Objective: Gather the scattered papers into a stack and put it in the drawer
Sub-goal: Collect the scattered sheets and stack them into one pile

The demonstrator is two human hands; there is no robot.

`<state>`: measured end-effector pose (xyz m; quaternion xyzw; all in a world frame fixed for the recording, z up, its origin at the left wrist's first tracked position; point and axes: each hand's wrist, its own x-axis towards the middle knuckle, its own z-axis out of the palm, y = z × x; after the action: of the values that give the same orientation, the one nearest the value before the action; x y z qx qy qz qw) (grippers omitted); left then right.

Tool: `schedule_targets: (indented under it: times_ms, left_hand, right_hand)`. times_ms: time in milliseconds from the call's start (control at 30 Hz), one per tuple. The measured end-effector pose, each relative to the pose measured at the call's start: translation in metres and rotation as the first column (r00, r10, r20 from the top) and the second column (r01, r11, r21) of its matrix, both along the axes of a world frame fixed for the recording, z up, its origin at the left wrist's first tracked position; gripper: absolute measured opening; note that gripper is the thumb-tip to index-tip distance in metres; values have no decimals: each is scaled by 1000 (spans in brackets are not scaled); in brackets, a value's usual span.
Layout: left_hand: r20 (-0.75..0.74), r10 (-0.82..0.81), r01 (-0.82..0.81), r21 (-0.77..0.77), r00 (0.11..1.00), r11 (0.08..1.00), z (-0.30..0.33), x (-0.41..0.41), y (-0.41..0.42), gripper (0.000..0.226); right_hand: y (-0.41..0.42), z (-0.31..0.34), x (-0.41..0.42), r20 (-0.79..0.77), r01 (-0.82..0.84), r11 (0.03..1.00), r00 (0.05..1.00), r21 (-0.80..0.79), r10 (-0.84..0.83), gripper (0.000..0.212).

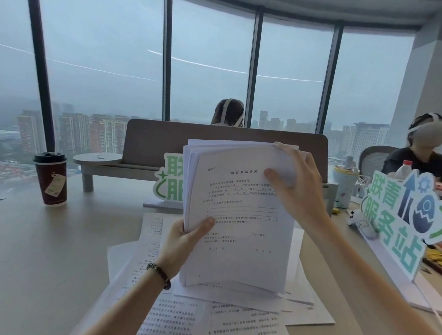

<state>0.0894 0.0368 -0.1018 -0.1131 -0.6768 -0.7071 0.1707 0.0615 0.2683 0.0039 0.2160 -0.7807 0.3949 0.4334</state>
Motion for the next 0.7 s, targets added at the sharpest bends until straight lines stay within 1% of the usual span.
schedule_targets:
  times_ms: [67, 133, 200, 333, 400, 433, 467, 500, 533, 567, 600, 633, 667, 700]
  left_hand:
    - [42, -42, 41, 32, 998, 999, 0, -2, -2, 50]
    - [88, -90, 85, 59, 992, 995, -2, -4, -5, 45]
    - [122, -132, 124, 67, 984, 990, -5, -6, -7, 42]
    - [143, -136, 131, 46, 980, 990, -10, -7, -7, 50]
    - [111, -105, 104, 14, 988, 994, -11, -9, -6, 48]
    - [87, -89, 89, -5, 992, 996, -11, -9, -5, 40]
    - [65, -74, 75, -20, 995, 997, -11, -9, -5, 30]
    - [48, -60, 62, -33, 997, 998, -10, -9, -4, 23]
    - [37, -52, 54, -44, 998, 998, -10, -8, -4, 21]
    - [34, -49, 51, -53, 998, 997, -10, -9, -4, 22]
    - [38, -48, 50, -61, 998, 997, -11, -9, -3, 22]
    - [47, -42, 45, -66, 998, 997, -11, -9, -3, 23]
    - [53, -33, 37, -74, 998, 997, -11, -10, -2, 25]
    - [59, -23, 27, -79, 998, 996, -11, -11, -2, 28]
  right_hand:
    - [1, 1, 0, 22, -53, 998, 998, -32, 54, 63]
    - [2, 2, 0, 58, -124, 990, 990, -60, 128, 71]
    - [3, 2, 0, 92, -156, 985, 982, -68, 162, 66]
    - [6, 4, -1, 66, -113, 993, 991, -29, 114, 46]
    - [7, 8, 0, 50, -93, 996, 994, -14, 94, 46]
    - [5, 8, 0, 61, -104, 994, 993, -37, 106, 53]
    - [3, 5, 0, 93, -142, 983, 984, -113, 153, 64]
    - [-1, 1, 1, 131, -206, 947, 961, -245, 243, 77]
    - [-4, -7, 0, 159, -266, 877, 922, -401, 353, 86]
    - [-6, -17, -2, 181, -295, 791, 875, -535, 449, 88]
    - [-6, -29, -6, 207, -296, 724, 830, -623, 517, 81]
    - [-3, -41, -7, 240, -290, 685, 788, -668, 568, 68]
    - [0, -53, -9, 277, -290, 665, 742, -688, 610, 54]
    - [3, -65, -10, 314, -292, 653, 694, -699, 647, 45]
